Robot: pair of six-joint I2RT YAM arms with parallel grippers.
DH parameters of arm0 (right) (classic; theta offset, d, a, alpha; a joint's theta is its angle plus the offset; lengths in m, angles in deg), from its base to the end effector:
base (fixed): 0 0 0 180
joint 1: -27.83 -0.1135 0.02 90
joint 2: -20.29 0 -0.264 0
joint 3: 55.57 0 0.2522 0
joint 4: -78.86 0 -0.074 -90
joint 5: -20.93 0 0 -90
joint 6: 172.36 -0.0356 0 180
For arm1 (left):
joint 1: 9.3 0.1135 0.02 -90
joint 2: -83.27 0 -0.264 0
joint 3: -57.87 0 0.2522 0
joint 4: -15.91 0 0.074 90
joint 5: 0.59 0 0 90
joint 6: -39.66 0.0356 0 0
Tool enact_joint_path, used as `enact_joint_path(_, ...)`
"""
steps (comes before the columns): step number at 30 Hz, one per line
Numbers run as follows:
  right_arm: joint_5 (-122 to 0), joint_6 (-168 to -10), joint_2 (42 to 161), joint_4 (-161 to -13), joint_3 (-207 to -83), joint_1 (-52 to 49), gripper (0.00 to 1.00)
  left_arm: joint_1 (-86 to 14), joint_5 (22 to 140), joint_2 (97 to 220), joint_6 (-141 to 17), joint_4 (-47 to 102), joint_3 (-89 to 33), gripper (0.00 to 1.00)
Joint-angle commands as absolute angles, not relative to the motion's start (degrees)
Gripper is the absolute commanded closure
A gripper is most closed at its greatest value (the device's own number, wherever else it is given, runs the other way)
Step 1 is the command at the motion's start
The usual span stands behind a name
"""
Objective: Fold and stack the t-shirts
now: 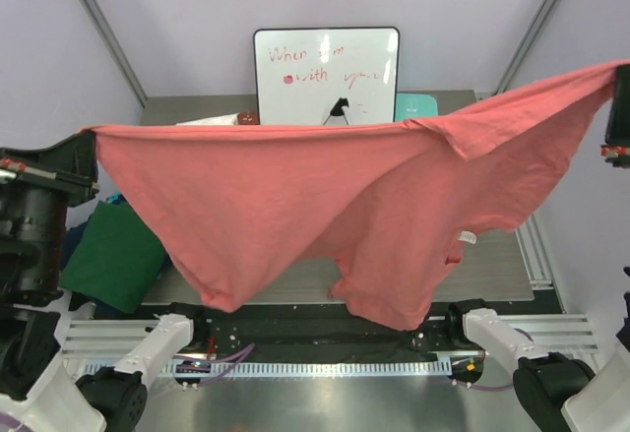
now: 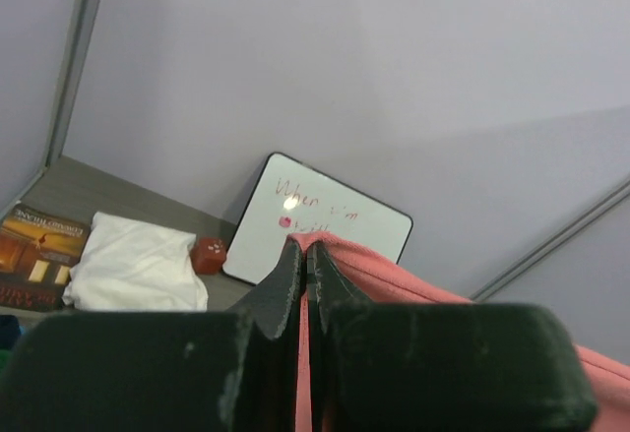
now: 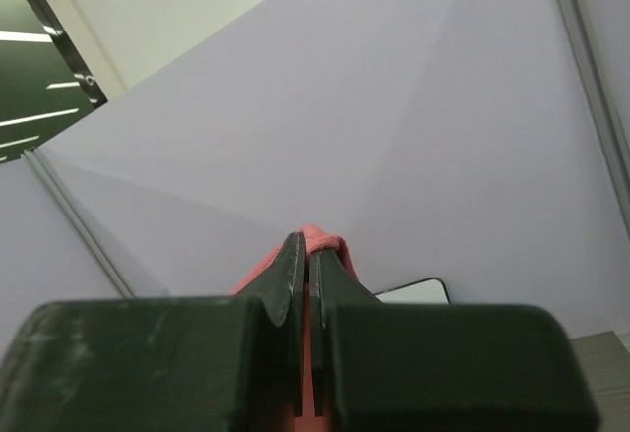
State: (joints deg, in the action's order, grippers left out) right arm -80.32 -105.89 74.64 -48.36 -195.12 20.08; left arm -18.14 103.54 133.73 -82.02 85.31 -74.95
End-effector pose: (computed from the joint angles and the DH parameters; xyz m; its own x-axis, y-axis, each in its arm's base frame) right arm -0.0197 -0.0097 0.6377 0.4994 0.4631 -0.7322 -0.1837 0.8825 0.4329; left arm -0.0073 0.0099 0.5914 0.2338 -0.5518 -0.8006 0.0432 0.8285 -0.5584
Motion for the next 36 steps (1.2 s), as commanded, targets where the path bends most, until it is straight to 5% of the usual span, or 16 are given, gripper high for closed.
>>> enact_joint_path(1,-74.72,-107.85,81.36,-50.03,-192.56,20.27,0.99,-17.65,99.62,140.04,-82.16,88.11,-70.34,1.00)
enact_joint_path(16,-61.25,-114.09,97.19,-54.68,-157.24,20.18,0.99,-17.21,93.36,155.23,-77.33,72.22,-26.74,1.00)
enact_joint_path(26,-59.05,-114.53,109.13,-60.05,-150.98,20.09,0.99,-16.59,96.70,174.65,-72.67,66.06,-33.91,1.00)
enact_joint_path(36,-60.55,-114.09,122.57,-61.37,-159.50,19.92,0.99,-16.59,98.98,189.52,-71.79,64.21,-44.22,1.00)
